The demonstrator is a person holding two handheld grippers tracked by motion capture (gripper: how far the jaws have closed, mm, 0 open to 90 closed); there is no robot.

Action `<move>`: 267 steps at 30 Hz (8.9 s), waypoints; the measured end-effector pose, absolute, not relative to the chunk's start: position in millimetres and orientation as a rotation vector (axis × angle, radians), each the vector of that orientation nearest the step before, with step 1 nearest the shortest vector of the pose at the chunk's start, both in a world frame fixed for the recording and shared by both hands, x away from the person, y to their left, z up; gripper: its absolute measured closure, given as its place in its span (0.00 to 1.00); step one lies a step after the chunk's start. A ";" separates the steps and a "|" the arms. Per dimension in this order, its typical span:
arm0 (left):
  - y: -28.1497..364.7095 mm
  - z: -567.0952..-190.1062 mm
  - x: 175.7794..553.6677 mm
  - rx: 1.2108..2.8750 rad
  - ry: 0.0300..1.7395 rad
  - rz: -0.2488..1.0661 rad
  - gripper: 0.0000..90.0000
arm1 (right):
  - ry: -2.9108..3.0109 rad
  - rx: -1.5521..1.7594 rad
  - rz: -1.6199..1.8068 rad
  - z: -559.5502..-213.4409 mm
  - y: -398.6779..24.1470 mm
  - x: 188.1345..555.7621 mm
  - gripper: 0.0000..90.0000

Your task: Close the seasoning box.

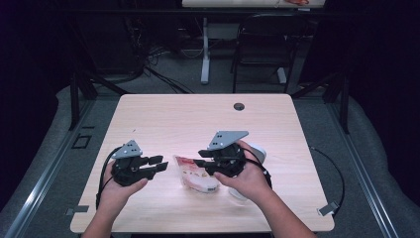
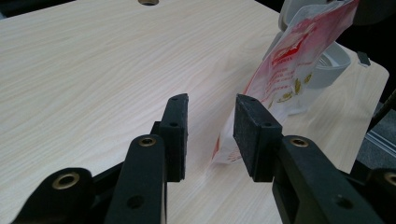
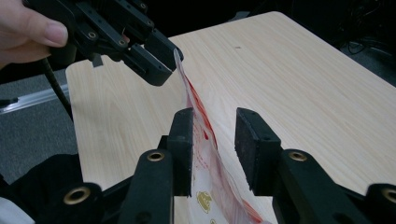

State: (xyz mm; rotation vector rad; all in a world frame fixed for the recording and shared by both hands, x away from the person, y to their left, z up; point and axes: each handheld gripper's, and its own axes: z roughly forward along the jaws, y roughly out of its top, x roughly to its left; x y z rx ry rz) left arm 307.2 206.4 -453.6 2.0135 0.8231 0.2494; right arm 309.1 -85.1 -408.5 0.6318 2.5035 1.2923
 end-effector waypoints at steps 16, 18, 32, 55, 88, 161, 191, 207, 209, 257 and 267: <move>206.5 -455.6 308.1 2.018 0.825 0.246 0.73 | 2.540 0.595 1.240 -412.6 -66.0 315.9 0.80; 206.7 -455.7 308.1 2.017 0.826 0.246 0.73 | 2.544 0.595 1.226 -413.2 -64.2 316.0 0.81; 206.7 -456.6 308.5 2.017 0.831 0.246 0.73 | 2.552 0.585 1.148 -416.9 -57.7 315.4 0.88; 205.8 -458.0 308.5 2.021 0.830 0.236 0.72 | 2.602 0.493 1.115 -413.0 -62.7 319.6 1.00; 193.5 -479.7 313.2 2.053 0.663 0.162 0.54 | 2.570 0.433 1.262 -390.2 -85.6 310.0 1.00; 147.9 -519.9 310.5 2.098 0.426 0.003 0.38 | 2.549 0.296 1.310 -366.4 -77.3 295.4 1.00; 151.6 -520.2 309.4 2.160 0.397 0.011 0.60 | 2.561 0.264 1.317 -370.0 -79.0 294.8 1.00; 154.4 -515.3 307.1 2.179 0.393 0.012 0.68 | 2.561 0.293 1.330 -370.0 -83.5 297.8 1.00; 154.8 -514.7 306.8 2.177 0.396 0.005 0.68 | 2.559 0.298 1.341 -370.1 -84.4 298.4 0.99; 169.6 -506.6 305.4 2.299 0.439 0.017 0.70 | 2.474 0.445 1.381 -395.3 -126.1 290.7 0.99; 170.7 -503.6 304.2 2.302 0.449 0.026 0.70 | 2.459 0.491 1.408 -407.2 -134.7 290.1 0.99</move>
